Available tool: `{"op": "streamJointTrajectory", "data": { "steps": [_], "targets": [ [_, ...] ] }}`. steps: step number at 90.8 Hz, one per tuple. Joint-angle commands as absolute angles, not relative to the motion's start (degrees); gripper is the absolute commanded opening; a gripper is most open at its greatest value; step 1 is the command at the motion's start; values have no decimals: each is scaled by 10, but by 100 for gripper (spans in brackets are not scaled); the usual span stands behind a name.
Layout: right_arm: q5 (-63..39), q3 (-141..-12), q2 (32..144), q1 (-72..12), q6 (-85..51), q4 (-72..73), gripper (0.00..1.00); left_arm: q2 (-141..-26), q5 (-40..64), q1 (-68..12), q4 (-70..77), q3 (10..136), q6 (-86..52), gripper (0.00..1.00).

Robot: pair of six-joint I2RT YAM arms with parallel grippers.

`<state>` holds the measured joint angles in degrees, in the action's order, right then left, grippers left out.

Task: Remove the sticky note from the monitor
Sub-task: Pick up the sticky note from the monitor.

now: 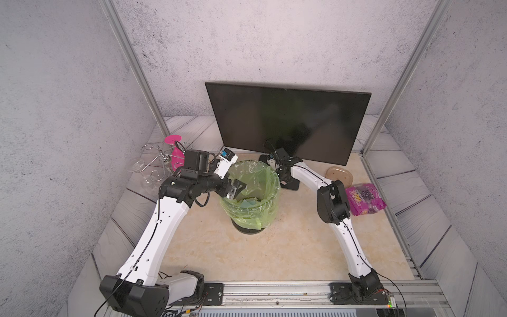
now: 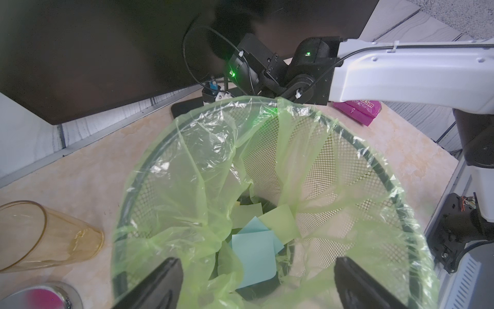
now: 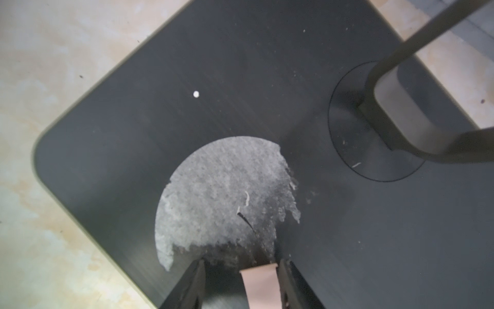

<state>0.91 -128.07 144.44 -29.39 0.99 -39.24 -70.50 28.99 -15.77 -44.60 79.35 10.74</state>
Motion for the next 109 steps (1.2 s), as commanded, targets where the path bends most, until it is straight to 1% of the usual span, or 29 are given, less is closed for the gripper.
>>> {"op": "streamJointTrajectory", "data": {
  "steps": [1, 21, 46, 65, 82, 92, 109],
  "targets": [
    [5, -1281, 1475, -266, -8, -411, 50, -705, 300, -153, -446, 788, 116, 95],
    [-16, -1287, 1479, -265, 2, -412, 47, -706, 301, -153, -446, 788, 116, 95],
    [-1, -1310, 1493, -262, 7, -433, 41, -706, 301, -153, -446, 788, 116, 94],
    [10, -1310, 1493, -260, -4, -436, 30, -706, 300, -153, -446, 787, 117, 95],
    [18, -1312, 1494, -255, -22, -434, 23, -708, 300, -153, -447, 788, 117, 95],
    [16, -1308, 1491, -254, -28, -432, 16, -710, 300, -153, -447, 789, 116, 95],
    [12, -1301, 1480, -254, -35, -434, 6, -711, 299, -153, -447, 789, 116, 95]
  ]
}}
